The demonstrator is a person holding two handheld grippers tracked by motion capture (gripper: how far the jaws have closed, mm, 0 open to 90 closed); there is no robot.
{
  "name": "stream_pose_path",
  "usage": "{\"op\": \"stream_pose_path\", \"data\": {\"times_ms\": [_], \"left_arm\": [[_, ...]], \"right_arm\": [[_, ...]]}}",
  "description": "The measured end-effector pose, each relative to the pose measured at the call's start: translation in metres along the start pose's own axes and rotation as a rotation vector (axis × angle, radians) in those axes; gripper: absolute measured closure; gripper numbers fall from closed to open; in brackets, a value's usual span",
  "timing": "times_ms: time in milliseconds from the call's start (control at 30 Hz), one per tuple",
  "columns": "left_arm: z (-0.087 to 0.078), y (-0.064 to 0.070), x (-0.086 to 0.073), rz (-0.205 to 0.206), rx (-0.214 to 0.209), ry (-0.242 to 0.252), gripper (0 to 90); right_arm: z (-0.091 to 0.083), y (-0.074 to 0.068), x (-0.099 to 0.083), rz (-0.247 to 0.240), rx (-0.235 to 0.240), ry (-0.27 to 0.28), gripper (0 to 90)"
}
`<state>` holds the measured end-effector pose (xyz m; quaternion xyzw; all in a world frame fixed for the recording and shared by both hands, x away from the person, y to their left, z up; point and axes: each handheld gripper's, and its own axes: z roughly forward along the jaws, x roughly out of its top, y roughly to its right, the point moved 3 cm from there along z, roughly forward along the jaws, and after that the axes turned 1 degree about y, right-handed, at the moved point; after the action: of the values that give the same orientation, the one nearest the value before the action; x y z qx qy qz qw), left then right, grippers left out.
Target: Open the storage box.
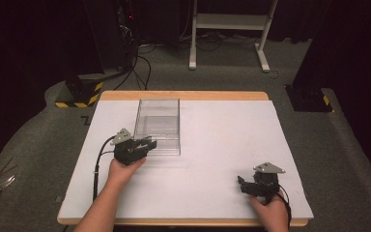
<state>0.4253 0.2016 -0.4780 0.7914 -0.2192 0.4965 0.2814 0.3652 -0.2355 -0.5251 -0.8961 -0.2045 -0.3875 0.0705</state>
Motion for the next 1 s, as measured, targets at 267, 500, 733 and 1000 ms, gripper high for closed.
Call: {"op": "stream_pose_path", "data": {"times_ms": [267, 500, 733, 1000], "left_arm": [[-0.001, -0.005, -0.006, 0.015, -0.025, 0.035, 74.2], [-0.001, -0.006, -0.009, 0.034, -0.041, 0.056, 75.6], [-0.004, -0.008, -0.011, 0.045, -0.053, 0.072, 78.6], [-0.007, -0.007, -0.012, 0.06, -0.054, 0.07, 80.3]], "right_arm": [[0.0, 0.0, 0.0, -0.001, 0.0, 0.001, 14.2], [0.0, 0.0, 0.0, -0.002, 0.001, 0.002, 14.6], [-0.001, -0.001, 0.0, -0.004, 0.003, 0.004, 15.7], [-0.001, -0.001, 0.0, -0.004, 0.005, 0.004, 15.8]]}}
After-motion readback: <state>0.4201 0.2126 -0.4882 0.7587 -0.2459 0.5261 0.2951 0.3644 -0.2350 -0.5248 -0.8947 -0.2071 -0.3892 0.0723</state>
